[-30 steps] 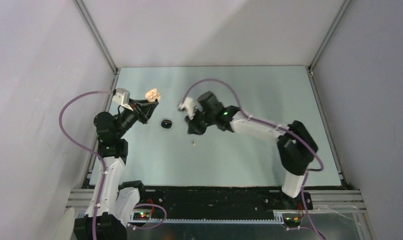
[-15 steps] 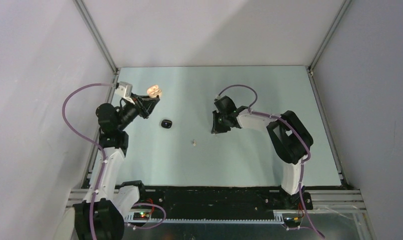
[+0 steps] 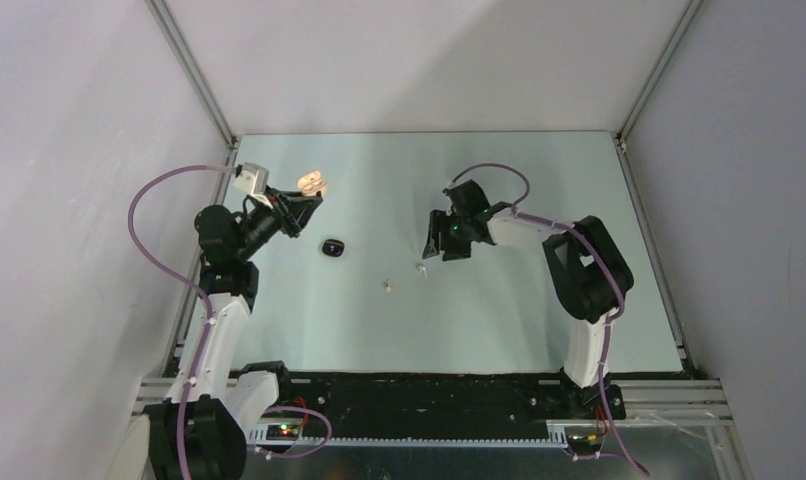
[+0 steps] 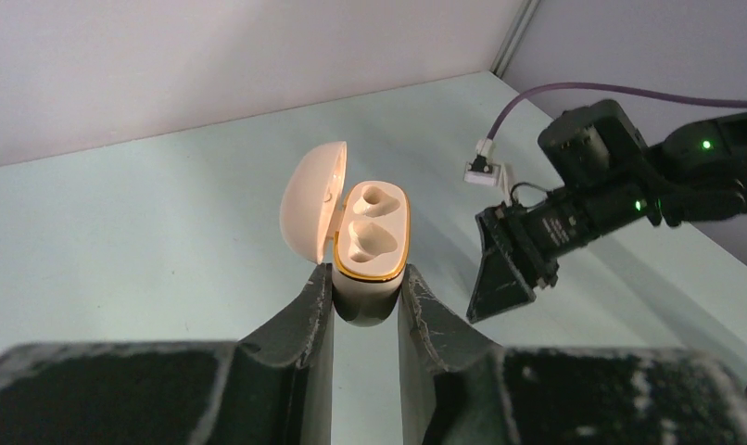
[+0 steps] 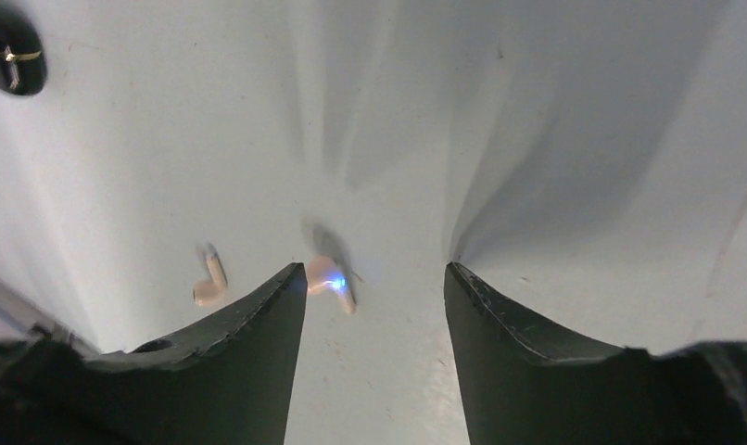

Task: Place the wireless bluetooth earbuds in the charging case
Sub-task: Place the earbud at the center of the board, then pick up the earbud from the center of the board.

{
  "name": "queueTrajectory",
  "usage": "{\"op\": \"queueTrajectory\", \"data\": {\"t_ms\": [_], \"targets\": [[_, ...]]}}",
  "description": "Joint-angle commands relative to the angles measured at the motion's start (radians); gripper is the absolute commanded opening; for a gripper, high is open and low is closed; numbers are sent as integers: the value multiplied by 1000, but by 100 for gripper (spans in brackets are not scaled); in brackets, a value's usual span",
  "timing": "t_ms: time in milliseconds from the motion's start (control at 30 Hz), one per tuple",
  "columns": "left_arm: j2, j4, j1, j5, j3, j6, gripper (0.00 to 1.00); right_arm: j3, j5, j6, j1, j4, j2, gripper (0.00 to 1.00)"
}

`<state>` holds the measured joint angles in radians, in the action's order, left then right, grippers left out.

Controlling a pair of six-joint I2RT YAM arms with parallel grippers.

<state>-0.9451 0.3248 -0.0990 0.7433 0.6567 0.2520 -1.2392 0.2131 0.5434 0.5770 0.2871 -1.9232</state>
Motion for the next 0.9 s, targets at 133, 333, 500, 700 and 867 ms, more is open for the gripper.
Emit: {"op": "queueTrajectory", "data": {"t_ms": [133,333,500,700,867], "targets": [[56,-43,9,10,58,-57,0,-166,472,-812,-60,221,71,49],[86,-71,9,0,51,-47,0,-382,267,-1239,88,443,-51,47],[122,-91,9,-5,40,-43,0,-596,50,-1230,180,638,-207,47],[174,-99,8,-13,12,-44,0,-665,-116,-1219,241,730,-287,50],[200,-103,9,-18,-4,-37,0,-648,-161,-1204,245,721,-297,51]]}}
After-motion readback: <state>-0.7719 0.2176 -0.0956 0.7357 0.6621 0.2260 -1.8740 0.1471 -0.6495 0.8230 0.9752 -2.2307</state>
